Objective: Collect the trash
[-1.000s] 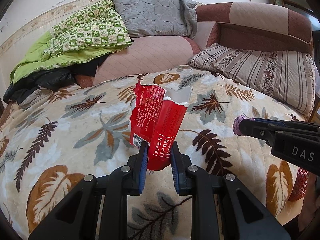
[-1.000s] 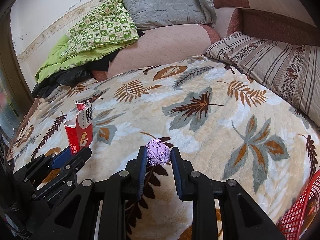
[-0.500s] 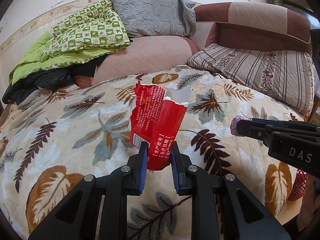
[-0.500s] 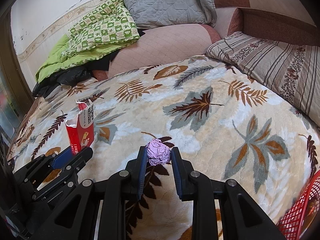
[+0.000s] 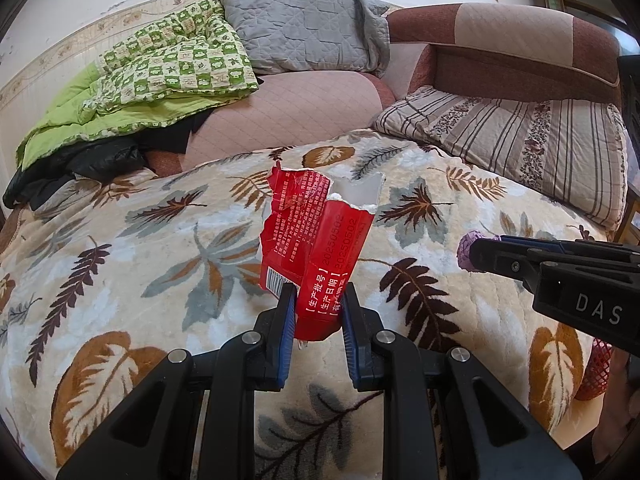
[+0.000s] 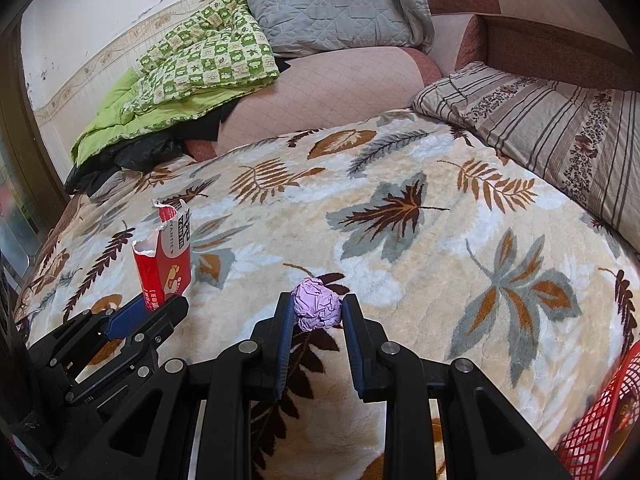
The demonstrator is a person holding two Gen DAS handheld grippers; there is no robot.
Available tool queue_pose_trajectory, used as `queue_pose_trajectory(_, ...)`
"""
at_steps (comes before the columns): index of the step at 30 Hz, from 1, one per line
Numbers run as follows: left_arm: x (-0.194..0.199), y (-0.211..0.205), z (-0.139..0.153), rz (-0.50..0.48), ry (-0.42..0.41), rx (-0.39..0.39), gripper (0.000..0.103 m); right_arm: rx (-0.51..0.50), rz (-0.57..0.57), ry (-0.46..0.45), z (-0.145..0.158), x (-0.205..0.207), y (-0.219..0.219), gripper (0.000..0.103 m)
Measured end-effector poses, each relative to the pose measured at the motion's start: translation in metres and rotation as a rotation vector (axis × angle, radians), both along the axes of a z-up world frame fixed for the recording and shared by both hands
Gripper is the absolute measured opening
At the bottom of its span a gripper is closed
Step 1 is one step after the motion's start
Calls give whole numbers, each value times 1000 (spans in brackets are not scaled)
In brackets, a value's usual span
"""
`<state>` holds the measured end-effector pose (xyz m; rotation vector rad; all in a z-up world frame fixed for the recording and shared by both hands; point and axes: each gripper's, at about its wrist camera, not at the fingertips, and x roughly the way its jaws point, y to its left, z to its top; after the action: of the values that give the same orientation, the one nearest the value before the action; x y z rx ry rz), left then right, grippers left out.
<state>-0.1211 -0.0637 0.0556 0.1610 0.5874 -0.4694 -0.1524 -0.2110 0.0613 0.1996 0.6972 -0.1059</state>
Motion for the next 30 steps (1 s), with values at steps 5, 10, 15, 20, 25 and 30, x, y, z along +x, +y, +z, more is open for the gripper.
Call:
queue_pose_trajectory(5, 0, 0, 0, 1, 0, 2, 21, 7, -7, -1, 0, 0, 1, 26)
queue_pose_trajectory(10, 0, 0, 0, 0, 0, 1, 21, 21, -20, -7, 0, -1, -3, 26)
queue_pose_trajectory(15, 0, 0, 0, -1, 1, 1, 21, 44, -39, -15, 3, -4, -12, 26)
queue_pose_trajectory(20, -1, -2, -1, -6, 0, 4, 21, 97, -90, -64, 15, -17, -33, 26)
queue_pose_trajectory(25, -4, -6, -1, -29, 5, 2, 21, 139, -176, -131, 32, -53, -71, 26)
queue_pose_trajectory(30, -17, -13, 6, -119, 15, -30, 21, 130, -289, -143, 40, -108, -120, 26)
